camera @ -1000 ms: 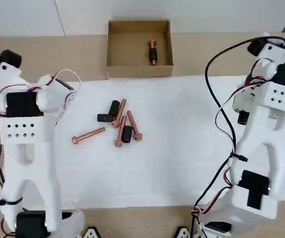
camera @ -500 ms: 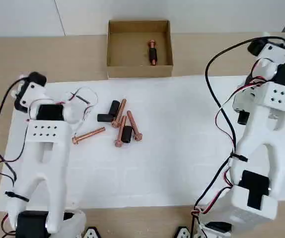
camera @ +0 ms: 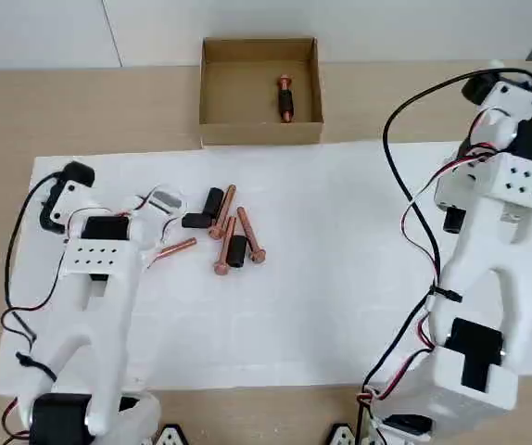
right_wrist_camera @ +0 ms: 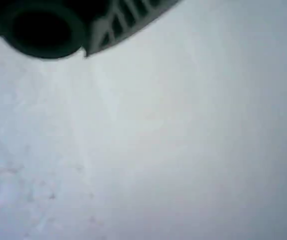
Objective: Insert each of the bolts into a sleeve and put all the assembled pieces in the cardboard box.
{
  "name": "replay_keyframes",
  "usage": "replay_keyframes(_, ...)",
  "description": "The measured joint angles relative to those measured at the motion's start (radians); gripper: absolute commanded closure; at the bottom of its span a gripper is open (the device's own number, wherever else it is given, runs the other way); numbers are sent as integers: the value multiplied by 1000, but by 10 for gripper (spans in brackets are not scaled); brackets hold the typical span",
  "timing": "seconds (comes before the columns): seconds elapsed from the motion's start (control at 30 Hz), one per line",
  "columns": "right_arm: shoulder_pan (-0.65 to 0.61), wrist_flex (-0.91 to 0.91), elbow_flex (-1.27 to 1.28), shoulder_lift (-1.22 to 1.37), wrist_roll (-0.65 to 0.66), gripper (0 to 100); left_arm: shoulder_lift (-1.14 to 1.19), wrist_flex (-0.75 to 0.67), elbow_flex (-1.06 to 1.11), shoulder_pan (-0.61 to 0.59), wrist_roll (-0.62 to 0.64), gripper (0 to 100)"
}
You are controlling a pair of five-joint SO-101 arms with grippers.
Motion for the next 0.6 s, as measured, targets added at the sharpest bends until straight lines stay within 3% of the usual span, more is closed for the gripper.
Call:
replay_keyframes(0.33,0,0,0,0,0,994,0,-3,94,0,40,786)
replay_keyframes(0.6,0,0,0,0,-2,994,0,-135,199,0,63,786)
